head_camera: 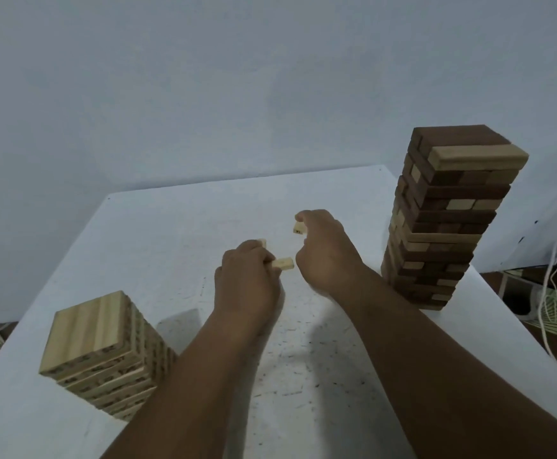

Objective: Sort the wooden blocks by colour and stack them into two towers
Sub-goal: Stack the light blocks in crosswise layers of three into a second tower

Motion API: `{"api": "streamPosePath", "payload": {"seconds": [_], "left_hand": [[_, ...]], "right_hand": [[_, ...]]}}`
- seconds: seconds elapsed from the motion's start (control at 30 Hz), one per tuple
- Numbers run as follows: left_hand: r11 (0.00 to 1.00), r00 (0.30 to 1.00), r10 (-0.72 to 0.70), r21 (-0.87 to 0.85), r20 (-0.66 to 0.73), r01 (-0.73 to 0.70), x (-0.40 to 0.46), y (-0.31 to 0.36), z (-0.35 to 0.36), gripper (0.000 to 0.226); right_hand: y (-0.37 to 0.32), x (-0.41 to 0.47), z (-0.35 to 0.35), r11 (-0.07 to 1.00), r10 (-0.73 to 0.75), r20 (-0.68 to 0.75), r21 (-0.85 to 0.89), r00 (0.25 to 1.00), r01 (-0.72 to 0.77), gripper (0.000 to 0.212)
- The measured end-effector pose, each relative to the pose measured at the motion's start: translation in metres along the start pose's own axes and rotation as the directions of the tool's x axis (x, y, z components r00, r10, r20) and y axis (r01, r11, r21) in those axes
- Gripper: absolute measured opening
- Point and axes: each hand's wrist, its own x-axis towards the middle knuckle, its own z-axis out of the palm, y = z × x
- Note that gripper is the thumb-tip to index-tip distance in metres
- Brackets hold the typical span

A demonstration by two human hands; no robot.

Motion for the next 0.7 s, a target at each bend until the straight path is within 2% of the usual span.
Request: {"api": "streamPosePath", "payload": {"seconds": [0.07,0.17,0.27,0.37,0.47,0.6,0.7], "left_hand": [[0.999,0.999,0.005,-0.042,-0.048,-0.007,-0.013,-0.001,-0.003,0.017],[0.994,0.999,0.031,-0.108,-0.045,-0.036,-0.034,-0.003,-0.007,0.021],[0.983,0.997,0.074,-0.169,0.005,-0.072,-0.056,-0.004,-0.013,0.028],[0.982,0.994,0.106,-0.16,0.038,-0.099,-0.077,-0.004,-0.023,0.02],[0.986,0.99,0.131,-0.111,0.052,-0.124,-0.097,-0.005,-0.035,0.011],[0.984,0.987,0.148,-0.108,0.058,-0.141,-0.121,-0.004,-0.049,0.002],[0.985,0.987,0.144,-0.102,0.071,-0.137,-0.133,-0.008,-0.053,0.015]], "right_hand": [[0.0,0.01,0.008,0.991,-0.043,0.04,-0.122,0.998,0.048,0.056],[-0.002,0.011,0.017,0.952,-0.022,0.094,-0.301,0.995,0.049,0.044],[-0.003,-0.001,0.019,0.965,-0.004,0.039,-0.26,0.999,0.014,0.02],[0.004,-0.02,0.022,0.969,-0.024,0.064,-0.242,0.998,0.039,0.027],[0.008,-0.049,0.018,0.974,-0.084,0.087,-0.201,0.993,0.1,0.016],[0.0,-0.084,0.003,0.988,0.006,0.17,-0.151,0.985,0.02,0.013],[-0.009,-0.104,0.0,0.989,0.054,0.21,-0.146,0.976,-0.023,0.019]]}}
